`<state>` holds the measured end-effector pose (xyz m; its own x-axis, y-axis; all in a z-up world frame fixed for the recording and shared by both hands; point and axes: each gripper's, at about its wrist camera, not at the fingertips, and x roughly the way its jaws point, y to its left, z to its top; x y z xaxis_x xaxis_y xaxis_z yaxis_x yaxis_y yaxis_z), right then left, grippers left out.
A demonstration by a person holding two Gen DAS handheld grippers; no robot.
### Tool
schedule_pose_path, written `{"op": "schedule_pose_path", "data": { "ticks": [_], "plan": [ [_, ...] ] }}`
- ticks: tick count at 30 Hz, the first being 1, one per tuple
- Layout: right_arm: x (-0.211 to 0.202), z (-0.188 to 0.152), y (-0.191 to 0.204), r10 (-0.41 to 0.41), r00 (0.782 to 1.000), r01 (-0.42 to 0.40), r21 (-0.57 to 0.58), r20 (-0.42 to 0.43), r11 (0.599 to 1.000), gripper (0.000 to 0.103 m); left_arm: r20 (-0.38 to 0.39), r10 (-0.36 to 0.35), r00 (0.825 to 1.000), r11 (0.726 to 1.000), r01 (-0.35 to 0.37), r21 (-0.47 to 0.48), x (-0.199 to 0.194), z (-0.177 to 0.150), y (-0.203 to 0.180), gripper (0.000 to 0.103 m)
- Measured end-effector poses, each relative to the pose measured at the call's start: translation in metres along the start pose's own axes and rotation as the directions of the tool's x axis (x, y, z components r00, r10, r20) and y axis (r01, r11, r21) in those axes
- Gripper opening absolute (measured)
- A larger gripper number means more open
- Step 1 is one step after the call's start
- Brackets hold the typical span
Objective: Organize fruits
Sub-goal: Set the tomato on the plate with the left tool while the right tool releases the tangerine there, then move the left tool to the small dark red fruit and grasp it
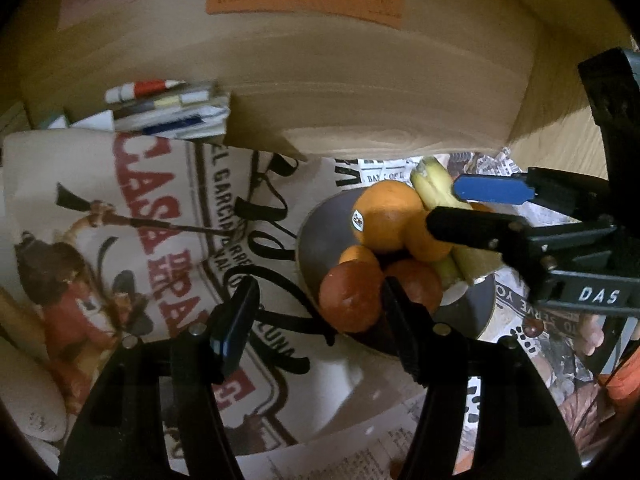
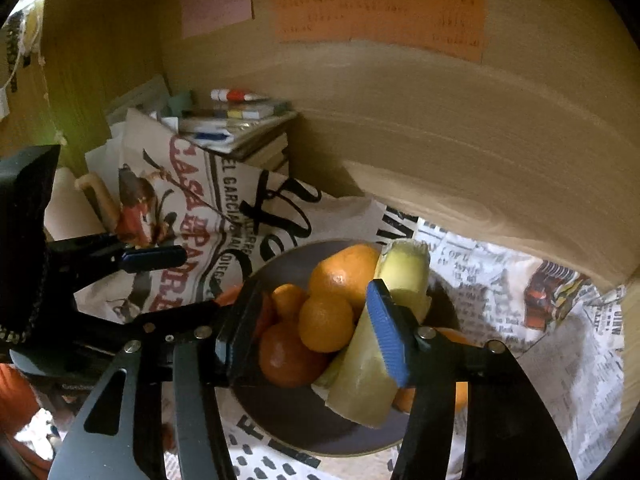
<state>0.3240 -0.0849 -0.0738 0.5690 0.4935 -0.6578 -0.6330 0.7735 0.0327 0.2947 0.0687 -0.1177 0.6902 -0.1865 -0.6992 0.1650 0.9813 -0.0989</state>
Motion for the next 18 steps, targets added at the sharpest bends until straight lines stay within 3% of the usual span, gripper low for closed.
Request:
{"op": "schedule_pose_path", "data": {
  "ticks": [9,18],
  "plan": [
    [-0.048,-0.013,-0.005,-0.051,0.996,0.05,0.017,0.069,0.999,0.051,0.057,0.009,0.998,1.0,-0.008,-0.02,-0.036,-0.001,-0.004,0.062],
    [-0.084,-0.053,-0.026,-0.123,0.991,0.119,0.078,0.055,0.99,0.052,0.093,0.02,0.995,1.0,-0.02,-0.005,-0.067,-0.016,-0.022,0.065]
  ]
}}
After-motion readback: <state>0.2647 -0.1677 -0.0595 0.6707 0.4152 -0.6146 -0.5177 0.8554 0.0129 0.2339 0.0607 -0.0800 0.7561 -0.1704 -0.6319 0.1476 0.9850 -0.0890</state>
